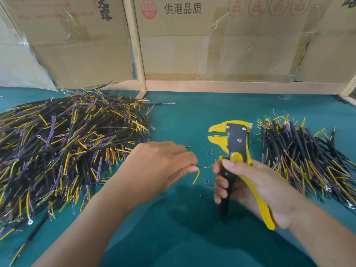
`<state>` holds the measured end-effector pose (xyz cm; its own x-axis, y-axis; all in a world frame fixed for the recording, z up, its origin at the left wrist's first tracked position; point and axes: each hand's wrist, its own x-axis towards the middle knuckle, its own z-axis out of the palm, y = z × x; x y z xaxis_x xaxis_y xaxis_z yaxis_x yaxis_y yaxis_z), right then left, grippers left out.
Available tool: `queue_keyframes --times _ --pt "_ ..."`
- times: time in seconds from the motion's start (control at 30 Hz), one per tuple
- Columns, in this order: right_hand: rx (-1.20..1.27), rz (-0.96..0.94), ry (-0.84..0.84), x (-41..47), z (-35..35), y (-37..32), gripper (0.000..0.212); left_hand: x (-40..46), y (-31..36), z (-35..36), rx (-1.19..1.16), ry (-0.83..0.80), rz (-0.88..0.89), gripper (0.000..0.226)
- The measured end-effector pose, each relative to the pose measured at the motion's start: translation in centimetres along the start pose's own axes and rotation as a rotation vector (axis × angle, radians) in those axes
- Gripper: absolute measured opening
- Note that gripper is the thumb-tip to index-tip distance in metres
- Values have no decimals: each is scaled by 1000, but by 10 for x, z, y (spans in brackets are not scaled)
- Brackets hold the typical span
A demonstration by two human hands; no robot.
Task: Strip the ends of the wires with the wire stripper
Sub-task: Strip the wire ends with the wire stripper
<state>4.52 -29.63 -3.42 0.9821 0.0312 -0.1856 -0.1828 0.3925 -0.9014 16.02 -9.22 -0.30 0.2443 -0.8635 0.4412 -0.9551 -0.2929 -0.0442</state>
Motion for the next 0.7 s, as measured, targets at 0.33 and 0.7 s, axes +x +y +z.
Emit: queue_keyframes --times 0.33,0.7 --pt "-157 -75 43 -3 8 1 17 6 18 -3 62 19 43 35" --pt "-257 -148 66 -2 7 1 14 5 17 -1 52 39 44 32"
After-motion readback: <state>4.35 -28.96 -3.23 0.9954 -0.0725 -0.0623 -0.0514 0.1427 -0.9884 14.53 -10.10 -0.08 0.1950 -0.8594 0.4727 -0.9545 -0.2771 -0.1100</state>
